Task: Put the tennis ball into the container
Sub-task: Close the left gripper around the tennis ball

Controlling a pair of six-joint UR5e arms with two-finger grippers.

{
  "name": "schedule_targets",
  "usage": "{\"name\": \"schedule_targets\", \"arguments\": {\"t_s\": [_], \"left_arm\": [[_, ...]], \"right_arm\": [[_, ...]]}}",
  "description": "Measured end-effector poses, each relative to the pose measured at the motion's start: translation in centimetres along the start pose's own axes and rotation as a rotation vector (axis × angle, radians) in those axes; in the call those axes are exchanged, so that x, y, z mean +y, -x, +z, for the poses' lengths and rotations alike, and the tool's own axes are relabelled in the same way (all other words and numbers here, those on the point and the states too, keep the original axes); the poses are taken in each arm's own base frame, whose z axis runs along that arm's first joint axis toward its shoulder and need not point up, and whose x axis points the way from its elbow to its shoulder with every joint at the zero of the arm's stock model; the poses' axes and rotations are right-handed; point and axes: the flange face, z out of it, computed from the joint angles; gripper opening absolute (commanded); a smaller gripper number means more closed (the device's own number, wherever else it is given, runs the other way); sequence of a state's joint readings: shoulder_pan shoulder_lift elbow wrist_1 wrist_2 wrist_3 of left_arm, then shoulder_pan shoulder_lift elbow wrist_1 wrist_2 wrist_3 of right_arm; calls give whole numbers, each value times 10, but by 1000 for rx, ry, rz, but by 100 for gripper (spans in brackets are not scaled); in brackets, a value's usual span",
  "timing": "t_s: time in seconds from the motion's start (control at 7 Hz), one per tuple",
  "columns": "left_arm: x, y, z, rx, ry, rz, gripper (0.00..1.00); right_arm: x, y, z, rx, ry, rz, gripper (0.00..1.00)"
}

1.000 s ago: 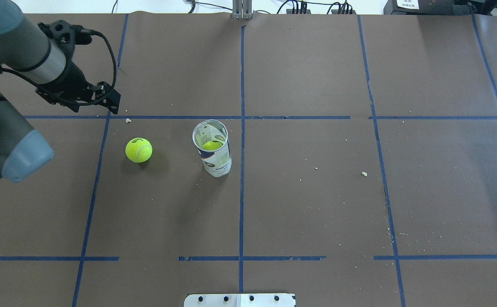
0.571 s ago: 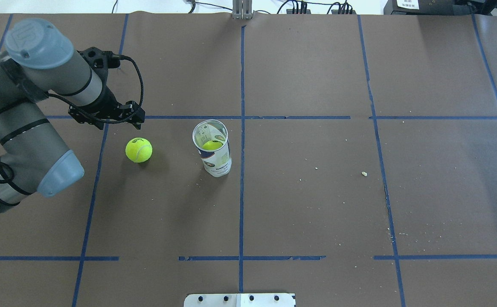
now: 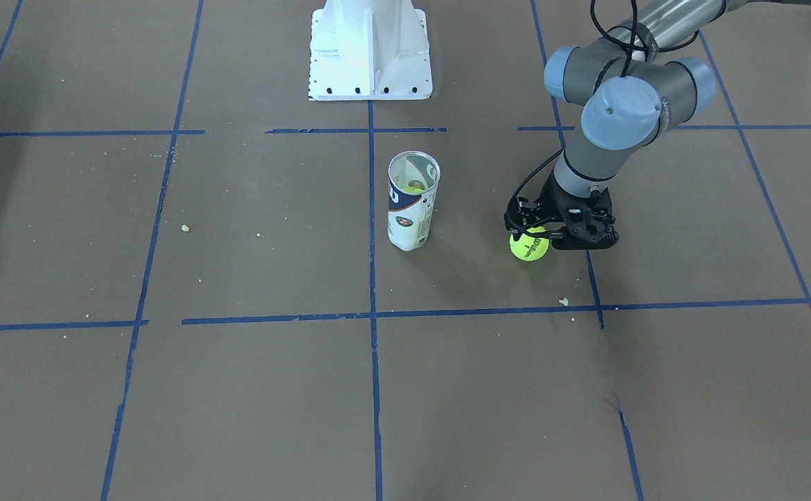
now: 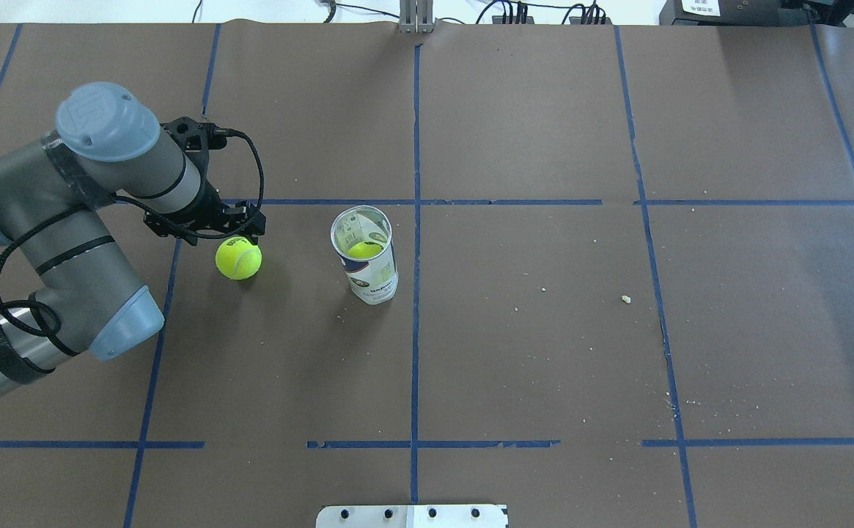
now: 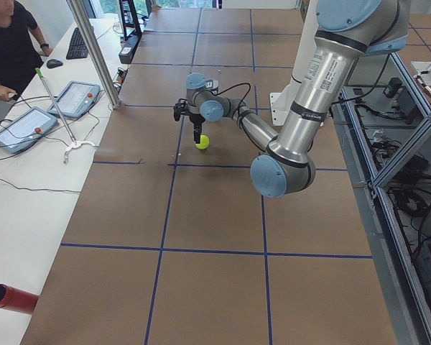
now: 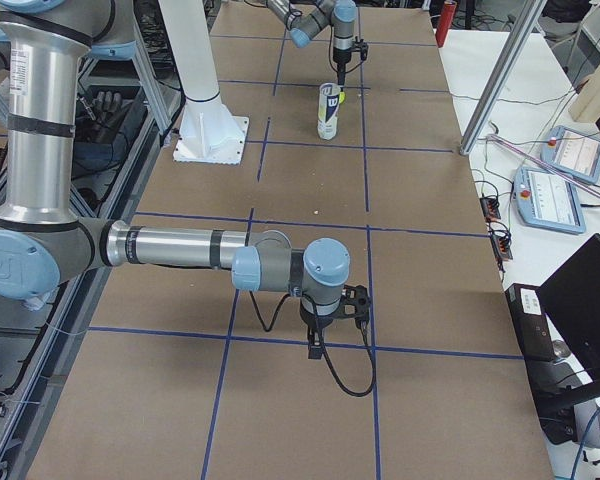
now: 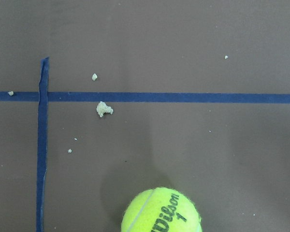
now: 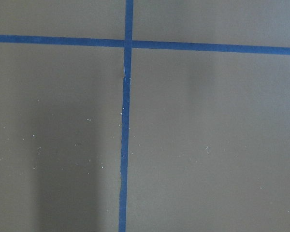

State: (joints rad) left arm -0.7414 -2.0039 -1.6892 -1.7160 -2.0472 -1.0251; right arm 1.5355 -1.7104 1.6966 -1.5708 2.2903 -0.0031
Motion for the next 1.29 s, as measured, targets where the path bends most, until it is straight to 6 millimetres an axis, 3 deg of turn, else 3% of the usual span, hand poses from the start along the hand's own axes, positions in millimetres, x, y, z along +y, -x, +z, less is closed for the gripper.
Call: {"name": "schedule_targets", "arguments": {"t_s": [1.14,1.29], "left_arm": [[11,-5,37,8,8,23,100],[11,-5,38,8,8,23,83]], "right_arm": [[0,0,0,0,0,0,100],[0,0,0,0,0,0,100]]}}
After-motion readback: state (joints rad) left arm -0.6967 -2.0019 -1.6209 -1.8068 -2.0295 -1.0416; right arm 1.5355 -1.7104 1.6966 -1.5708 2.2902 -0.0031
